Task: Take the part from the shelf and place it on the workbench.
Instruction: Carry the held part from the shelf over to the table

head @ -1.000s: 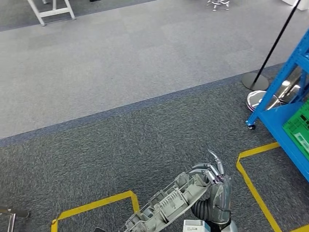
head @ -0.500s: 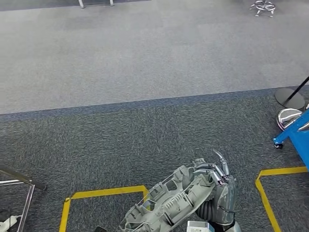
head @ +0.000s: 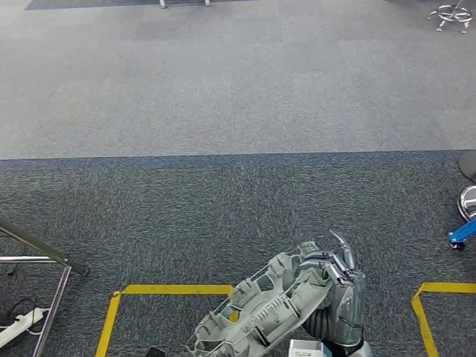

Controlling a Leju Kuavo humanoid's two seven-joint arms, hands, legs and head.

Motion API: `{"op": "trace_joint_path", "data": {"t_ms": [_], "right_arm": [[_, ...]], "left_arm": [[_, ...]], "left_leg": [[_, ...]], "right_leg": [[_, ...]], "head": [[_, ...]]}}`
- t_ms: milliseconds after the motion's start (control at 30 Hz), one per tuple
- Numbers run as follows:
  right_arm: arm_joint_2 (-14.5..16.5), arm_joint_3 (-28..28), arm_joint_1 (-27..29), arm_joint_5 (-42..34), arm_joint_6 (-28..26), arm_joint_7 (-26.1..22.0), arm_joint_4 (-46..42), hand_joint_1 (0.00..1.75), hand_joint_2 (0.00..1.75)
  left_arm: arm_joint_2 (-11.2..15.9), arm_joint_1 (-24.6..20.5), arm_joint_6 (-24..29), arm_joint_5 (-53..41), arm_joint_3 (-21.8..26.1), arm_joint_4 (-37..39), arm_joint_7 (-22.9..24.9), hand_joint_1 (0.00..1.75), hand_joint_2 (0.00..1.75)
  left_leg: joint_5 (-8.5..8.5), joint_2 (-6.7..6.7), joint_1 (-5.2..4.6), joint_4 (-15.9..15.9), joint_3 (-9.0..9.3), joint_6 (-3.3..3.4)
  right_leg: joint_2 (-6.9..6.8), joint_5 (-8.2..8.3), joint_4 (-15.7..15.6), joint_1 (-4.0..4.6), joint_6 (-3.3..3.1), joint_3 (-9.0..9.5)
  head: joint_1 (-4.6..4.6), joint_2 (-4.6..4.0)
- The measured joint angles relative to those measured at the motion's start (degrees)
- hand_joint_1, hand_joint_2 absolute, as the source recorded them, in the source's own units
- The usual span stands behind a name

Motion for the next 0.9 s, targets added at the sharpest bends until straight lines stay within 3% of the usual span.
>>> {"op": "trace_joint_path", "data": {"t_ms": [67,100,167,200,233,267,333,400,467,533,567,600,633,700,767,833,900], "right_arm": [[0.0,0.0,-0.1,0.05,0.0,0.0,-0.02,1.75,1.75],[-0.01,-0.01,-0.09,0.11,0.0,0.02,-0.08,1.75,1.75],[-0.02,-0.01,-0.01,0.47,0.0,0.22,-0.26,1.75,1.75],[-0.03,-0.02,0.04,0.63,0.0,0.32,-0.37,1.75,1.75],[-0.03,-0.02,0.04,0.77,0.0,0.42,-0.44,1.75,1.75],[-0.04,-0.01,0.05,0.79,0.0,0.43,-0.48,1.75,1.75],[-0.05,0.02,-0.05,0.81,0.0,0.48,-0.53,1.75,1.75],[-0.09,0.03,-0.22,0.91,0.0,0.53,-0.64,1.75,1.75],[-0.24,0.01,-0.15,1.02,0.0,0.61,-0.76,1.75,1.75],[-0.45,-0.03,0.1,1.04,0.0,0.72,-0.79,1.75,1.75],[-0.54,-0.04,0.18,1.03,0.0,0.75,-0.78,1.75,1.75],[-0.6,-0.04,0.19,1.03,0.0,0.77,-0.78,1.75,1.75],[-0.65,-0.04,0.18,1.04,0.0,0.77,-0.79,1.75,1.75],[-0.72,-0.04,0.16,1.07,0.0,0.79,-0.8,1.75,1.75],[-0.79,-0.04,0.14,1.11,0.0,0.85,-0.85,1.75,1.75],[-0.86,-0.05,0.03,1.25,0.0,0.95,-0.9,1.75,1.75],[-0.91,-0.07,-0.28,1.7,0.01,1.13,-0.92,1.75,1.75]], "left_arm": [[0.04,0.07,0.05,0.0,-0.01,0.01,-0.01,0.0,1.75],[0.04,0.01,0.13,-0.01,-0.01,0.01,-0.01,0.0,1.75],[-0.01,-0.08,0.55,-0.2,-0.02,0.01,-0.01,0.0,1.75],[-0.04,-0.17,0.77,-0.29,-0.02,0.0,-0.01,0.0,1.75],[-0.06,-0.2,0.93,-0.38,-0.02,0.0,0.0,0.0,1.75],[-0.07,-0.24,0.96,-0.38,-0.02,0.0,0.0,0.0,1.75],[-0.04,-0.11,0.99,-0.39,-0.02,0.01,0.0,0.0,1.75],[0.03,0.02,1.0,-0.4,-0.02,0.02,0.02,0.0,1.75],[0.05,-0.17,0.99,-0.47,-0.01,0.02,0.03,0.0,1.75],[0.01,-0.36,0.97,-0.7,-0.02,0.02,0.04,0.0,1.75],[0.0,-0.34,0.96,-0.84,-0.03,0.02,0.04,0.0,1.75],[0.0,-0.29,0.96,-0.94,-0.04,0.02,0.04,0.0,1.75],[0.0,-0.24,0.96,-1.02,-0.05,0.02,0.04,0.0,1.75],[-0.02,-0.26,0.96,-1.07,-0.09,0.02,0.04,0.0,1.75],[-0.03,-0.36,0.97,-1.16,-0.14,0.02,0.04,0.0,1.75],[0.02,-0.29,0.98,-1.35,-0.17,0.03,0.05,0.0,1.75],[0.06,-0.18,0.98,-1.6,-0.21,0.04,0.08,0.0,1.75]], "left_leg": [[-0.72,1.29,-0.16,0.91,-0.34,-0.3],[-2.66,3.14,-0.03,4.98,-2.33,-0.75],[-2.2,8.39,0.22,5.99,-2.91,-1.33],[-1.72,10.51,0.21,5.43,-2.78,-1.33],[0.16,11.67,-0.03,1.54,-1.0,-1.01],[-0.16,12.05,-0.37,0.87,-0.76,-0.75],[-0.15,10.95,-0.46,0.35,-0.71,-0.11],[0.08,9.62,-0.25,-0.39,-0.19,0.58],[0.14,8.21,-0.13,-0.71,0.15,1.16],[0.04,6.57,-0.22,-0.65,0.22,1.49],[-0.03,5.73,-0.26,-0.61,0.31,1.54],[-0.12,4.83,-0.29,-0.55,0.46,1.54],[-0.25,3.94,-0.29,-0.46,0.64,1.48],[-0.65,2.36,-0.26,-0.04,0.7,1.17],[-0.79,1.02,-0.07,0.38,0.16,0.64],[-0.71,-0.21,0.19,0.5,-0.34,0.09],[-1.62,1.62,0.08,1.95,-0.97,-0.54]], "right_leg": [[-0.87,0.07,-0.27,-0.24,-0.29,0.27],[-2.16,-0.02,-0.41,-0.29,-0.57,0.47],[-6.3,-0.77,-0.59,-0.24,-0.73,1.35],[-8.29,-1.24,-0.57,-0.05,-0.54,1.7],[-9.62,-1.59,-0.57,0.05,-0.19,2.01],[-10.21,-1.75,-0.59,0.12,0.14,2.1],[-11.14,-2.1,-0.68,0.0,0.8,2.29],[-8.95,-3.41,1.05,-0.23,1.26,1.67],[-5.3,-6.22,7.28,-0.25,1.3,-1.52],[-3.98,-8.19,14.09,-0.08,1.21,-5.72],[-3.82,-7.7,15.14,0.0,1.14,-6.81],[-3.65,-6.05,14.01,0.06,1.03,-6.82],[-3.15,-3.57,10.91,0.05,0.88,-5.8],[-0.39,0.0,3.83,-0.2,0.64,-2.88],[1.63,0.45,0.63,-0.33,0.53,-1.29],[0.77,0.34,0.08,-0.29,0.37,-0.83],[-0.77,0.29,-0.42,-0.42,-0.06,-0.24]], "head": [[-0.15,0.0],[-0.34,0.0],[-0.69,0.0],[-0.76,0.0],[-0.75,0.0],[-0.7,0.0],[-0.63,0.0],[-0.39,-0.01],[0.02,-0.01],[0.19,0.0],[0.18,0.0],[0.18,0.0],[0.19,0.0],[0.19,0.0],[0.18,0.0],[0.16,0.0],[-0.04,0.0]]}}
